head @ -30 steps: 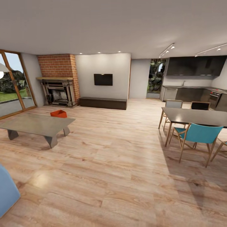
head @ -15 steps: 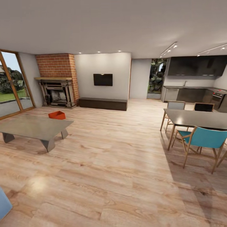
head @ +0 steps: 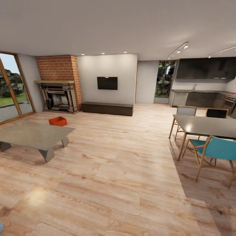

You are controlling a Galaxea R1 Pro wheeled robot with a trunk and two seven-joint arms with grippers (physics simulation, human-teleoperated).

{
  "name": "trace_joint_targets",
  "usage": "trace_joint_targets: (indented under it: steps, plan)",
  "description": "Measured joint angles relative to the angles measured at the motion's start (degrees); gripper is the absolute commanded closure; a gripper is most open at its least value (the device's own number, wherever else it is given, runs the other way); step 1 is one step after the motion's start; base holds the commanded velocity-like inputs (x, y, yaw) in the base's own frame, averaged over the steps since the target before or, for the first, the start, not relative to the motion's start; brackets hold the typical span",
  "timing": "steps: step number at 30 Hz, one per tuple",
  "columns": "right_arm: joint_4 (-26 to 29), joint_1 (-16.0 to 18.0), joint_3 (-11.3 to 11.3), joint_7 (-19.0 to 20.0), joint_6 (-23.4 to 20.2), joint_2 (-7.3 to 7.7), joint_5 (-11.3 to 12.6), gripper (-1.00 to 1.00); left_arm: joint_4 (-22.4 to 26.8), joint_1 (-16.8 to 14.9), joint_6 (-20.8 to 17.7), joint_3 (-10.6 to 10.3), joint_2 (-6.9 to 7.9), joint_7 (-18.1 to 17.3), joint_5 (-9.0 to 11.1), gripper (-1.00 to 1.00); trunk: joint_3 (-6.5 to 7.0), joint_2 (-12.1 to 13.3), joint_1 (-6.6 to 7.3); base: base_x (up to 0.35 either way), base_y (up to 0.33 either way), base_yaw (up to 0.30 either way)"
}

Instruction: Move the two storage containers from the living room to the garage. In the garage, place one container on the floor and stack the other container on top of it (either order is fine).

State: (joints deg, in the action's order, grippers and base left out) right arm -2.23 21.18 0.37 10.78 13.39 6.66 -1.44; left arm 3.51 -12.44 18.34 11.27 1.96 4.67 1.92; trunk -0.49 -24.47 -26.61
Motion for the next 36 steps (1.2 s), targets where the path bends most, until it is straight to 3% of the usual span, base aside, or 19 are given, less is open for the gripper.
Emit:
trace_joint_targets:
  steps: [36]
  plan:
    - [0.0, 0.0, -0.03, 0.0, 0.08, 0.0, -0.08, -1.0, -0.01, 0.0, 0.0, -0.07, 0.07, -0.01, 0.02, -1.0, 0.0, 0.0, 0.0, 0.322, 0.0, 0.023]
